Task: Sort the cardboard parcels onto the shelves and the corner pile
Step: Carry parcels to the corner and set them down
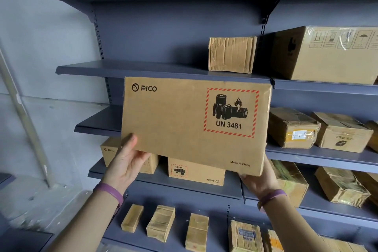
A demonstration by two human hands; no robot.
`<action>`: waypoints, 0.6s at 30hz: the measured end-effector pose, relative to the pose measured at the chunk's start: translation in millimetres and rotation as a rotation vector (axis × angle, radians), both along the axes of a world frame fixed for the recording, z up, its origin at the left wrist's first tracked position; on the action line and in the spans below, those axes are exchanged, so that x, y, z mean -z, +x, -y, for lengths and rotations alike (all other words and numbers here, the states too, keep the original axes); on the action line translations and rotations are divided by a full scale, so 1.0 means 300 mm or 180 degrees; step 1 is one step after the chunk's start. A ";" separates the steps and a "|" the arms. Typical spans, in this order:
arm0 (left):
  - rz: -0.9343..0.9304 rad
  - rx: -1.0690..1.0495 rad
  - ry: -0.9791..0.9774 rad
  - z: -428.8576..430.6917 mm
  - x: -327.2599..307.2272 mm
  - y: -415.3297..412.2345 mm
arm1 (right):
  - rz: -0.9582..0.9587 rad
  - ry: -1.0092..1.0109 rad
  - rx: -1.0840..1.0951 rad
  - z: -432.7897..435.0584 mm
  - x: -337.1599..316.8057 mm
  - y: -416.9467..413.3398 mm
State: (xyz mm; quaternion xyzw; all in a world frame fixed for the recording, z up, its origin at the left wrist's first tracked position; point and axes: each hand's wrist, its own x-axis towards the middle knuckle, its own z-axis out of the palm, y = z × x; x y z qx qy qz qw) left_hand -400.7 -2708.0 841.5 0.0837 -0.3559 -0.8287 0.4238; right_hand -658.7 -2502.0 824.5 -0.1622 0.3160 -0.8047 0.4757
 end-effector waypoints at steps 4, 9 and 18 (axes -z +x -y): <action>0.0008 0.0211 0.0038 -0.003 0.009 0.008 | 0.0117 -0.0170 -0.0335 -0.008 0.012 0.024; 0.0024 0.0303 0.0147 -0.006 -0.010 0.013 | 0.0297 -0.0676 -0.0454 -0.003 0.005 0.045; 0.0468 0.0102 0.0488 -0.091 -0.096 -0.038 | 0.0150 -0.0765 0.0415 0.049 -0.016 0.101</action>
